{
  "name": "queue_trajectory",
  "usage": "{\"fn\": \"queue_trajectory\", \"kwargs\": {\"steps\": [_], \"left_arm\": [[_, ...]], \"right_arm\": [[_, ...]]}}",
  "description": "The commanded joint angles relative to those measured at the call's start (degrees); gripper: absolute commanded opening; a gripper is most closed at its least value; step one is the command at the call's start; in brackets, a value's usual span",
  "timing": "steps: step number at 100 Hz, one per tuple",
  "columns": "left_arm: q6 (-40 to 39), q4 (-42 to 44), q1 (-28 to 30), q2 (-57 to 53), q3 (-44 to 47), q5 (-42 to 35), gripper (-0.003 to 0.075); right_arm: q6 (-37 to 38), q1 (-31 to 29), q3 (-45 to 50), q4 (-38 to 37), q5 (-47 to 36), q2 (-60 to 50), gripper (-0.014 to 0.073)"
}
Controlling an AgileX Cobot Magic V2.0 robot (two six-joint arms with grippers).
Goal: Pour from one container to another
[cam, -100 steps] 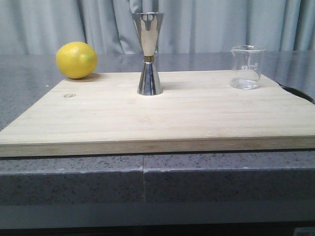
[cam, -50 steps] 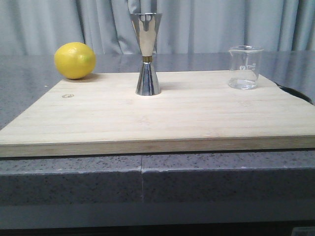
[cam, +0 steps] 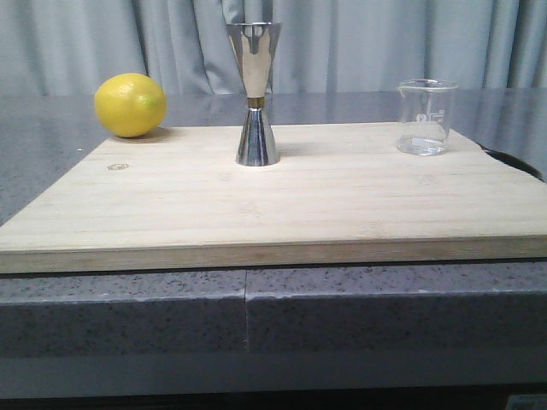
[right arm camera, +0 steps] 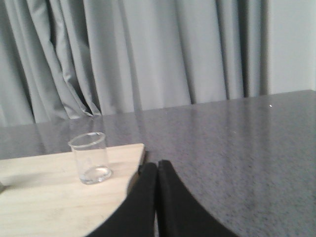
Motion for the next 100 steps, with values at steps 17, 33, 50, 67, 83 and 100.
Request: {"fn": "queue_trajectory", "kwargs": {"steps": [17,33,50,67,83,100], "left_arm": [[-0.19,-0.45,0.18,0.39,1.13,-4.15,-0.0021],[-0.19,-0.45,0.18,0.39,1.13,-4.15,-0.0021],[-0.19,-0.45,0.18,0.39,1.13,-4.15,-0.0021],[-0.19,-0.45,0.18,0.39,1.13,-4.15,-0.0021],[-0.19,-0.45,0.18,0.39,1.13,-4.15,-0.0021],[-0.19,-0.45,0.18,0.39,1.13,-4.15,-0.0021]], "right_arm": [[-27.86,-0.24,2.28,24.81,-3.28,-1.15,-0.0065],[-32.38,0.71,3.24,28.74,-4.85,-1.15,-0.0065],[-47.89,0.71,3.24,42.91,-4.38,-1.15,-0.0065],[-48.02,0.71,3.24,42.47,-4.38,-1.15,-0.0065],[-48.02,0.71,3.24,42.47,-4.15,-1.15,-0.0065],[-48.02,0.71,3.24,42.47,-4.15,-1.15,-0.0065]]}}
